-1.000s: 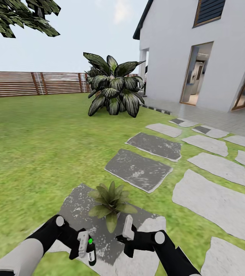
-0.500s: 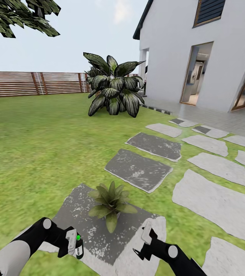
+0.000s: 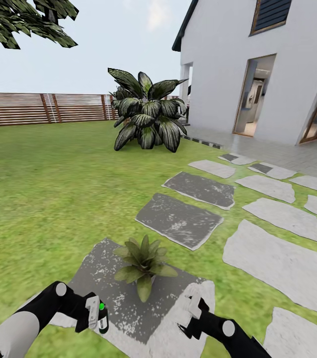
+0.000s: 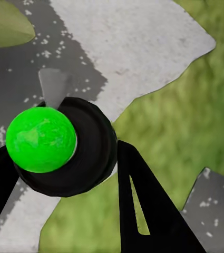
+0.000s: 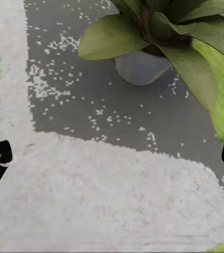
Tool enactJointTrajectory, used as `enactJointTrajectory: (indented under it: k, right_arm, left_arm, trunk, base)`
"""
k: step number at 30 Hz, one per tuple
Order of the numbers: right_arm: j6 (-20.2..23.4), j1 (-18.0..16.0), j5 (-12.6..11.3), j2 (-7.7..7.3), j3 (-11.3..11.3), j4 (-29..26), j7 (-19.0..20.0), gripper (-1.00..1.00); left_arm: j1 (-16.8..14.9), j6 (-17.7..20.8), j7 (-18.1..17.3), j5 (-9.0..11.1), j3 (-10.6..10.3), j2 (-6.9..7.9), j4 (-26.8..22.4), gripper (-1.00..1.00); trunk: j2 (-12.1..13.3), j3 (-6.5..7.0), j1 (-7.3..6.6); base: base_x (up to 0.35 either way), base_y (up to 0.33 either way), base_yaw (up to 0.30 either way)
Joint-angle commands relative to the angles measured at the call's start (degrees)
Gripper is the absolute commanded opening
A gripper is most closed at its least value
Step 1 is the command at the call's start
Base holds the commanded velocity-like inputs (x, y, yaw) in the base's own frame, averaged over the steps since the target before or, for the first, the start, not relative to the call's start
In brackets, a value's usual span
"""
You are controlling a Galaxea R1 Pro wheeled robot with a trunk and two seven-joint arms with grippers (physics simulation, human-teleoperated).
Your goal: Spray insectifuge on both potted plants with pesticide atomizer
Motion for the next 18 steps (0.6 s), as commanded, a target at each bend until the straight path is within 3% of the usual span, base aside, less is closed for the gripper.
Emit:
enactJointTrajectory:
  k: [1,7,11,13,15,16,18]
  right_arm:
    - [-0.3,0.0,0.5,-1.01,-0.3,1.3,-1.7,1.00]
    - [-3.6,0.0,0.4,-3.39,-1.3,13.3,-14.9,1.00]
    - [-5.8,0.0,0.1,-3.97,-1.7,21.1,-25.3,1.00]
    - [-7.1,0.1,-1.3,-3.91,-2.6,24.5,-31.5,1.00]
    - [-8.3,0.1,-3.8,-3.76,-3.5,27.0,-36.7,1.00]
    - [-8.9,0.1,-7.9,-3.71,-4.6,28.3,-39.6,1.00]
    - [-9.1,0.1,-14.1,-3.85,-6.1,28.9,-40.7,1.00]
  left_arm:
    - [0.0,-0.1,0.0,-0.1,-0.1,0.00,-0.1,-1.00]
    - [-0.2,0.4,0.0,3.5,1.0,-0.09,-0.3,-1.00]
    - [-0.3,0.7,0.2,4.1,1.2,-0.15,-0.4,-1.00]
    - [-0.4,1.4,0.3,4.2,1.8,-0.21,-0.4,-1.00]
    - [-0.5,3.0,0.3,4.2,3.3,-0.25,-0.4,-1.00]
    - [-0.7,5.9,0.3,4.2,5.4,-0.27,-0.5,-1.00]
    - [-0.8,9.3,0.4,4.1,7.5,-0.25,-0.5,-1.00]
  trunk:
    - [0.0,-0.05,-0.01]
    - [0.0,-0.05,-0.01]
    - [0.0,-0.05,-0.01]
    - [0.0,-0.05,-0.01]
    - [0.0,-0.05,-0.01]
    - [0.0,-0.05,-0.01]
    - [0.0,-0.05,-0.01]
  base:
    - [0.000,0.000,0.000]
    - [0.000,0.000,0.000]
    - [0.000,0.000,0.000]
    - [0.000,0.000,0.000]
    - [0.000,0.000,0.000]
    - [0.000,0.000,0.000]
    - [0.000,0.000,0.000]
